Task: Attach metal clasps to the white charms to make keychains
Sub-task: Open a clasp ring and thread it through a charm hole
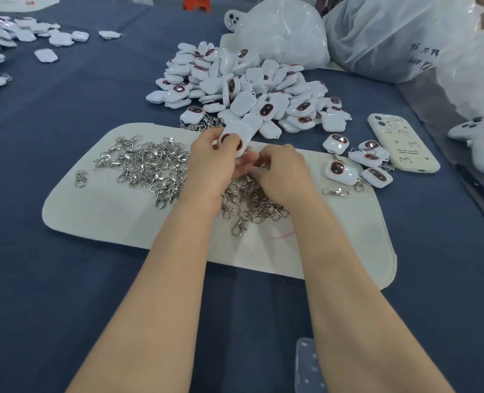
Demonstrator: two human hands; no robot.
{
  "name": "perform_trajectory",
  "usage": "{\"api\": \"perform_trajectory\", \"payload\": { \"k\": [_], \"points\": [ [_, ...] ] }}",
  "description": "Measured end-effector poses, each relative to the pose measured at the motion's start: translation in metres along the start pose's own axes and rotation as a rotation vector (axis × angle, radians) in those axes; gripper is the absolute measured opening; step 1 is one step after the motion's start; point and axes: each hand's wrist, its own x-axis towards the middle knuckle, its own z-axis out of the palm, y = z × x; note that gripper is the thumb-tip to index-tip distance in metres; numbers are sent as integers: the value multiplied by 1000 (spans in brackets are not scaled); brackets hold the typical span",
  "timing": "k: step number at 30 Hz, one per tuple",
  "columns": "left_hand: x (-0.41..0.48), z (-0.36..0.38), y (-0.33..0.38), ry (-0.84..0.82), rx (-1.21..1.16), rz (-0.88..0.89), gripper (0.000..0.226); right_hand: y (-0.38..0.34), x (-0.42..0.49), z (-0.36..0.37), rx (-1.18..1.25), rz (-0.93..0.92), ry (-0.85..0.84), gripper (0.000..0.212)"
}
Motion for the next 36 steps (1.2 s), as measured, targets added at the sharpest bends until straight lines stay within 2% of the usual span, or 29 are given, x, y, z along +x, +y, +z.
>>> {"api": "perform_trajectory", "payload": {
  "k": [3, 6, 8, 12, 16, 21, 27, 36],
  "points": [
    [0, 1, 0, -9, 18, 2, 20, 3, 1, -1, 151, 12, 48, 14],
    [1, 0, 0, -6, 12, -11, 18, 4, 0, -12, 611, 100, 158, 7],
    [1, 1, 0, -1, -29, -9, 18, 5, 0, -20, 889, 108, 169, 9],
    [1, 1, -1, -14, -31, 29, 25, 4, -2, -33, 1067, 32, 77, 24],
    [2, -2, -2, -61, 157, 88, 14, -1, -4, -39, 1130, 35, 31, 20],
    [3, 1, -3, -56, 228, 127, 12, -5, -6, -39, 1120, 7, -25, 11],
    [3, 3, -2, 11, 157, 142, 17, -4, -6, -40, 882, -67, -20, 11],
    [2, 1, -3, 42, 298, 251, 19, -5, -7, -39, 669, -134, -31, 10]
  ]
}}
